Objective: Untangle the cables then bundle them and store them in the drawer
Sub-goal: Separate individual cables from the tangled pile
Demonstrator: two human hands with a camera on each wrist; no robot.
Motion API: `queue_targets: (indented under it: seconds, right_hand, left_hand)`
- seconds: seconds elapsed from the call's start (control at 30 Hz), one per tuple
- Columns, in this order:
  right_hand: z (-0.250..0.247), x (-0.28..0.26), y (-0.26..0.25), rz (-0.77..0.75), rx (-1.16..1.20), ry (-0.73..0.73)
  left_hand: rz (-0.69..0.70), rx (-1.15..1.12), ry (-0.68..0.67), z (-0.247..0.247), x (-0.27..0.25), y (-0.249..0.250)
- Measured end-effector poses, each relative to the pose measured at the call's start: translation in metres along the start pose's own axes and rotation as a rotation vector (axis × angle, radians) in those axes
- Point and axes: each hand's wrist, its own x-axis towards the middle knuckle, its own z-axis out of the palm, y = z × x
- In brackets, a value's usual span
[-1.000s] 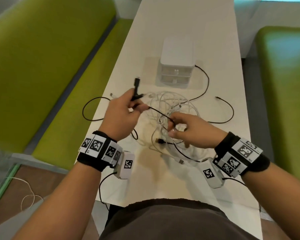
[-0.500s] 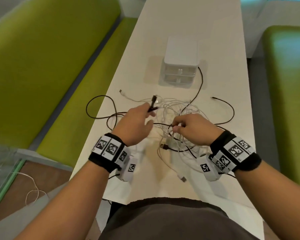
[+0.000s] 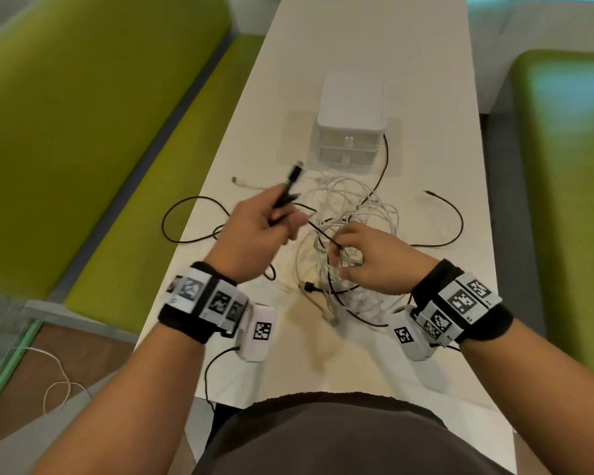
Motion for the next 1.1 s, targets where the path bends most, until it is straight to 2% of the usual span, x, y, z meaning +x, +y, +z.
queue_targets:
  seconds: [0.03, 0.1, 0.17, 0.23, 0.3, 0.33, 0.37, 0.47, 0.5, 0.57, 0.63, 0.7, 0.77, 0.87, 0.93, 1.03, 1.1]
  right_hand:
    - [-0.001, -0.001, 0.005, 0.017, 0.071, 0.061]
    - [-0.004, -0.004, 0.013, 0.059, 0.172, 0.173]
    - [-0.004, -0.003, 0.018, 0.018, 0.109, 0.237]
    - [0.000, -0.003, 0.016, -0.056, 0.026, 0.282]
    - [0.004, -0.002, 0.009, -0.126, 0.062, 0.350]
    - [0.004, -0.001, 0.006, -0.148, 0.090, 0.376]
    - [0.004, 0.000, 0.003, -0.148, 0.108, 0.374]
    - [0.004, 0.009, 0.000, -0.086, 0.048, 0.172]
    - [0.007, 0.012, -0.001, -0.089, -0.015, 0.114]
    - [0.011, 0.016, -0.005, -0.145, -0.077, 0.129]
    - [0.011, 0.016, -0.007, -0.193, -0.031, 0.233]
    - [0.009, 0.013, -0.007, -0.197, 0.044, 0.329]
    - [0.008, 0.006, -0.002, -0.131, 0.085, 0.361]
    - [0.008, -0.007, -0.003, 0.014, -0.110, 0.299]
    - [0.014, -0.010, -0.012, 0.067, -0.319, 0.267]
    - [0.023, -0.005, -0.021, 0.056, -0.417, 0.280]
    - [0.025, -0.003, -0.024, -0.011, -0.392, 0.338]
  left_hand:
    - [-0.003, -0.015, 0.031, -0.010, 0.000, 0.001]
    - [0.013, 0.100, 0.041, -0.026, -0.001, 0.003]
    - [0.000, 0.269, 0.022, -0.034, -0.002, -0.001]
    - [-0.121, 0.427, 0.002, -0.036, 0.000, -0.011]
    - [-0.294, 0.624, -0.074, -0.032, 0.002, -0.024]
    - [-0.340, 0.729, -0.104, -0.028, 0.001, -0.027]
    - [-0.312, 0.796, -0.105, -0.021, -0.001, -0.028]
    - [-0.029, 0.639, -0.056, 0.006, -0.009, -0.017]
    - [0.007, 0.577, -0.088, 0.014, -0.011, -0.011]
    - [-0.042, 0.554, -0.215, 0.028, -0.011, -0.006]
    - [-0.114, 0.584, -0.265, 0.032, -0.007, -0.008]
    - [-0.151, 0.530, -0.256, 0.029, -0.004, -0.010]
    - [-0.173, 0.480, -0.224, 0.022, -0.001, -0.008]
    - [-0.172, 0.392, -0.068, 0.014, 0.002, 0.000]
    - [-0.155, 0.335, -0.103, 0.012, 0.003, 0.006]
    - [-0.135, 0.288, -0.209, 0.017, 0.002, 0.010]
    - [-0.140, 0.345, -0.131, 0.016, 0.006, 0.008]
